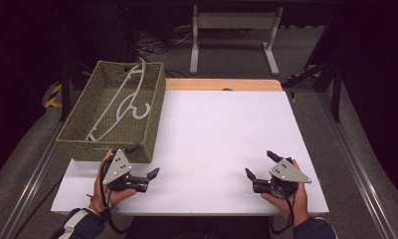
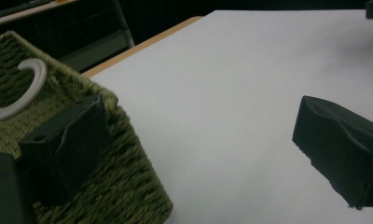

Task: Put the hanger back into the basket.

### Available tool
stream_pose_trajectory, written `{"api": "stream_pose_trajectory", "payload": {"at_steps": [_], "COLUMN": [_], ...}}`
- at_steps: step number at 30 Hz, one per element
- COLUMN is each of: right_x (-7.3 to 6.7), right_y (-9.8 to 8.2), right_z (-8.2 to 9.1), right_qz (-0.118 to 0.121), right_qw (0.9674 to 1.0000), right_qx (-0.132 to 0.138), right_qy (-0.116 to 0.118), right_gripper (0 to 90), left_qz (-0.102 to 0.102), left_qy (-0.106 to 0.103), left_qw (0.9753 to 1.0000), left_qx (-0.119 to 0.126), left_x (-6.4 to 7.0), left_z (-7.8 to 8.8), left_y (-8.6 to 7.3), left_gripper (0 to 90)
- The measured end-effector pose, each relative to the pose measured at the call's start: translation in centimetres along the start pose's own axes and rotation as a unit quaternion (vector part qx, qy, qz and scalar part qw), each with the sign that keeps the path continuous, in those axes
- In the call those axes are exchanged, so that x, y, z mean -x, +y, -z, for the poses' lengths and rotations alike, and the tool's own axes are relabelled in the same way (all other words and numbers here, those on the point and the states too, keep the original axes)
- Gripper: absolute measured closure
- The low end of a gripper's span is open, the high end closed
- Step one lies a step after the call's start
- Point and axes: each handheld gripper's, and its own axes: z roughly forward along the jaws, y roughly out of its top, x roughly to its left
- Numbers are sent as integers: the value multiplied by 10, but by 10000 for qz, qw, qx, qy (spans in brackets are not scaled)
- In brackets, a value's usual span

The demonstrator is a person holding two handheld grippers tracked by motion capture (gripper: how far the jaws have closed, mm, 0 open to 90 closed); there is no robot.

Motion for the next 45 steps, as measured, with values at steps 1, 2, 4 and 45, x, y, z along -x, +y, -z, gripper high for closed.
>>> {"api": "stream_pose_trajectory", "payload": {"at_steps": [1, 2, 4, 45], "right_x": [0, 1, 2, -1], "right_y": [0, -1, -1, -1], "right_z": [-1, -2, -3, 3], "right_qz": [13, 19, -25, 121], "right_qw": [10000, 10000, 10000, 9996], "right_qx": [6, 13, 20, 154], "right_qy": [-11, -42, -83, -208], "right_gripper": [114, 108, 101, 101], "left_qz": [-55, -80, -36, 281], "left_qy": [26, 73, 78, 303], "left_qw": [10000, 9998, 9997, 9989], "left_qx": [-78, -147, -223, -203], "left_x": [-1, -1, -3, -2], "left_z": [0, -1, -1, 4], "left_y": [-3, -6, -12, -19], "left_gripper": [42, 39, 38, 38]}}
